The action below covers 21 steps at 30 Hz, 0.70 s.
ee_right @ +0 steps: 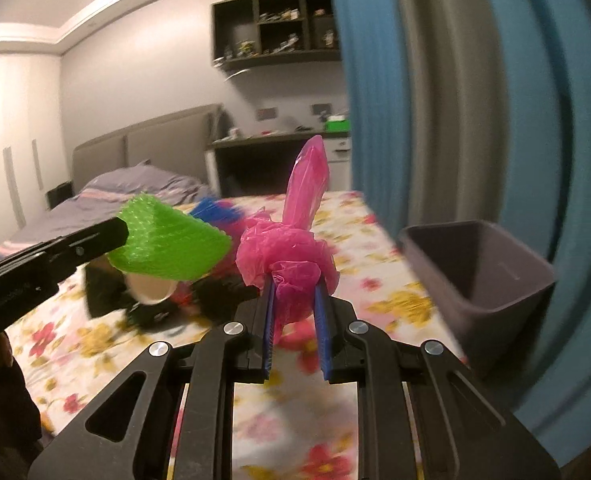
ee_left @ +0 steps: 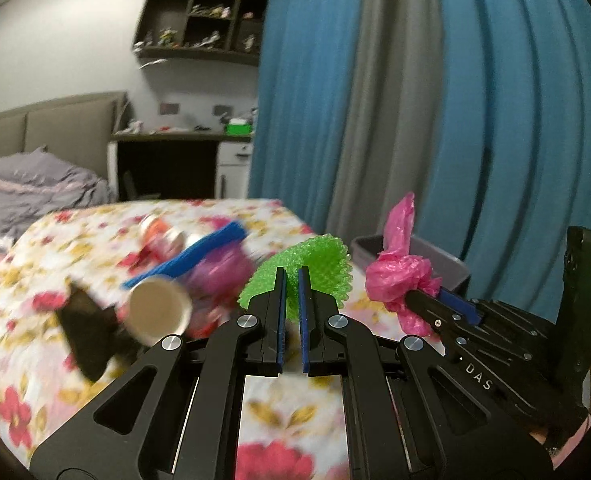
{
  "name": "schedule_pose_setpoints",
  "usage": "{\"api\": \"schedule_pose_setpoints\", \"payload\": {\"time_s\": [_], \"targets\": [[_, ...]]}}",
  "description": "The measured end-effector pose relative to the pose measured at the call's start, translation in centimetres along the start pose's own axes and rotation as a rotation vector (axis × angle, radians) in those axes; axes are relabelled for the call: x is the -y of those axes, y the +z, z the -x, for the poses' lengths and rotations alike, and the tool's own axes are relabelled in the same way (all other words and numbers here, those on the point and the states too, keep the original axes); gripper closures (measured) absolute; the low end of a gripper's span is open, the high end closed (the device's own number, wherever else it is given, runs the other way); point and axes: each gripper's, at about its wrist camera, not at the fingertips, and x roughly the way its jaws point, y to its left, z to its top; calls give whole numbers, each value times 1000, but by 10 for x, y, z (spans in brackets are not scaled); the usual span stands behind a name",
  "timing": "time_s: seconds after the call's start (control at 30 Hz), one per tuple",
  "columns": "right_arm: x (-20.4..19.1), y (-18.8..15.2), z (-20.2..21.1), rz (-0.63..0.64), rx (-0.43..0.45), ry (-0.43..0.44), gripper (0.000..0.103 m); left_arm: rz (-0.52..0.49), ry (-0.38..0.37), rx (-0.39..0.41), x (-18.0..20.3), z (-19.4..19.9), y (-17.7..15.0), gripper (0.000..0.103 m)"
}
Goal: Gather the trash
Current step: 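Carry the green net and pink bag over the grey bin and release both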
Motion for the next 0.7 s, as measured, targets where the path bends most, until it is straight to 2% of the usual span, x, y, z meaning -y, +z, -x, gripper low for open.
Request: {"api": "schedule_pose_setpoints", "payload": {"time_s": [0.27,0.5,0.7], "targets": [[78,25,-7,-39,69,-192,84,-21,-122,65,60,-63,41,98],[137,39,-30,-82,68,-282,84,5,-203,15,103,-150,57,98],[160,38,-48,-89,51,-311,84,-7,-263,-20,129,-199,52,98]]}}
